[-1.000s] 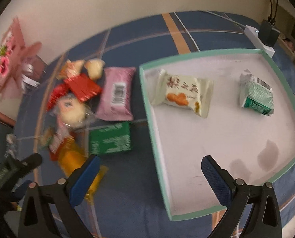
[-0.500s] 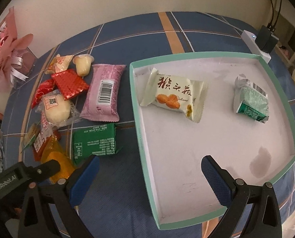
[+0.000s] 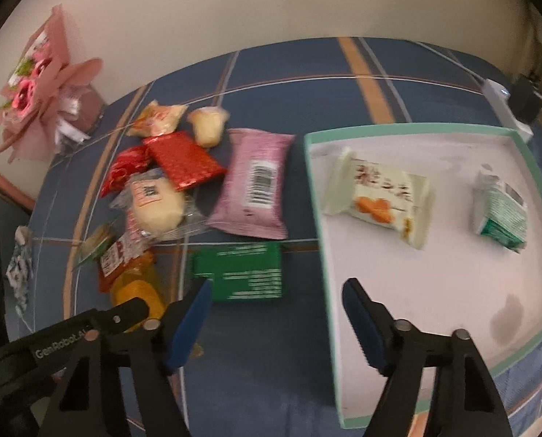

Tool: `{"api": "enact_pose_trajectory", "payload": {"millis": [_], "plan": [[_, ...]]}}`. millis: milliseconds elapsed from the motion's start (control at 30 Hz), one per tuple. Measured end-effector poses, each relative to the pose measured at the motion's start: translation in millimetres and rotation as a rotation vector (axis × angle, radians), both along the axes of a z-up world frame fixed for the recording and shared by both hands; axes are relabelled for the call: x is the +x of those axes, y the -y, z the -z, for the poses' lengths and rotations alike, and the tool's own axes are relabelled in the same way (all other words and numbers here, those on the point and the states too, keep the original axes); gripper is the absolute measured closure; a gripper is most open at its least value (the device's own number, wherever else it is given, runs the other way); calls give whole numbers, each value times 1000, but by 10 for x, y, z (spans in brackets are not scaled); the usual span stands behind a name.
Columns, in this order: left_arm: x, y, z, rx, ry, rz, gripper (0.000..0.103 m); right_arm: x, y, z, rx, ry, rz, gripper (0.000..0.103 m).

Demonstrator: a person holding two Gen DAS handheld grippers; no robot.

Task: Organize snacks
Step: 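Grasp the orange bread bag with the left gripper while the right grasps the green box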

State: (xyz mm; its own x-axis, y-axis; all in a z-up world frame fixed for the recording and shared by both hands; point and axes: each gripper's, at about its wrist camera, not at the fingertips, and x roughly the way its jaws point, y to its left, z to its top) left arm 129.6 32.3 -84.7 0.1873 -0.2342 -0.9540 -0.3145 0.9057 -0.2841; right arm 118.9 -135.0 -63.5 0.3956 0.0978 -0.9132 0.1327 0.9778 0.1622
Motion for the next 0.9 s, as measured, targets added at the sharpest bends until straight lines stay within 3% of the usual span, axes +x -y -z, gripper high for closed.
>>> {"api": "enact_pose_trajectory", "payload": {"millis": [333, 800, 900], "plan": [[58, -91, 25, -25, -17, -43, 60, 149, -279, 148, -28, -41, -69, 42], [-144, -473, 225, -111, -69, -112, 49, 261, -366, 255, -102, -39, -73, 40], [-160, -528, 236, -129, -73, -129, 49, 251, -326, 267, -88, -37, -68, 33]]}}
